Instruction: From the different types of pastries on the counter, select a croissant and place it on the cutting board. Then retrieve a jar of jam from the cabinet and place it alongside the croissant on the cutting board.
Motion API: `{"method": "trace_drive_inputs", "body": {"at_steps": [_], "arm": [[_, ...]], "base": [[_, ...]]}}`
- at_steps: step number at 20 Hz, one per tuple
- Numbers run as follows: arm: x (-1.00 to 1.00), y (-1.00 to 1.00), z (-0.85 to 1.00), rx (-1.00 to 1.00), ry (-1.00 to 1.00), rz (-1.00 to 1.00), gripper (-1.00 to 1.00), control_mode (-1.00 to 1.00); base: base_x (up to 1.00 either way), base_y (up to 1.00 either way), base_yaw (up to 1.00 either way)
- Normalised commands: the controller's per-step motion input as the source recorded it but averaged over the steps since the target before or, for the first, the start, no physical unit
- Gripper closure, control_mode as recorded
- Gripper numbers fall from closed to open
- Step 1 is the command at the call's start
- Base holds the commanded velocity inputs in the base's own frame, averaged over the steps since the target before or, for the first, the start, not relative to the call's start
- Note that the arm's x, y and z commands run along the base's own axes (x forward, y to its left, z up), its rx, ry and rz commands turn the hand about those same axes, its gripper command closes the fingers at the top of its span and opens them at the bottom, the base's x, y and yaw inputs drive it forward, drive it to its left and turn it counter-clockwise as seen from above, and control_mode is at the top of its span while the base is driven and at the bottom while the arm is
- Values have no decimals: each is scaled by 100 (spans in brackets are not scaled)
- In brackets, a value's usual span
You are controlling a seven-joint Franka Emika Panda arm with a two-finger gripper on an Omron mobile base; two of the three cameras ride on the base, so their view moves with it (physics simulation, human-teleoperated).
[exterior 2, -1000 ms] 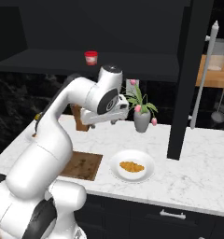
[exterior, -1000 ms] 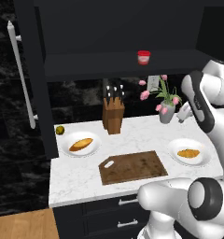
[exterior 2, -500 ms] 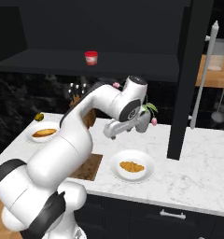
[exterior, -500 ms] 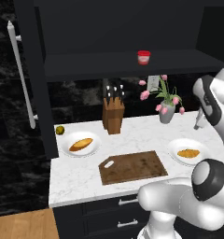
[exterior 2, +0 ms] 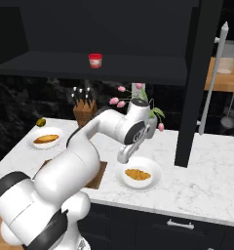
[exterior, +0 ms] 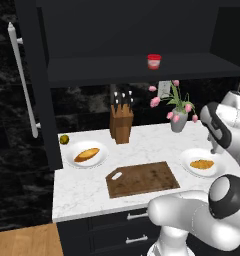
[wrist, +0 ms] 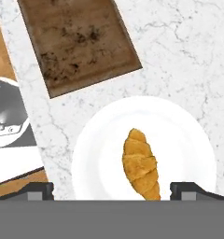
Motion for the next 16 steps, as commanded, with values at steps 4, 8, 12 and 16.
{"method": "trace_drive_inputs", "body": {"at_steps": [4,8,12,16], "arm": [[2,-39,-37,0,-7,14,-100,-100],[0,-15,-21,0,-2,17,-100,-100],[0,0,-7,0,-3,9,-100,-100],[7,0,-33,0,-1,3,-100,-100]], "base": [[0,0,0],[0,0,0],[0,0,0],[0,0,0]]}}
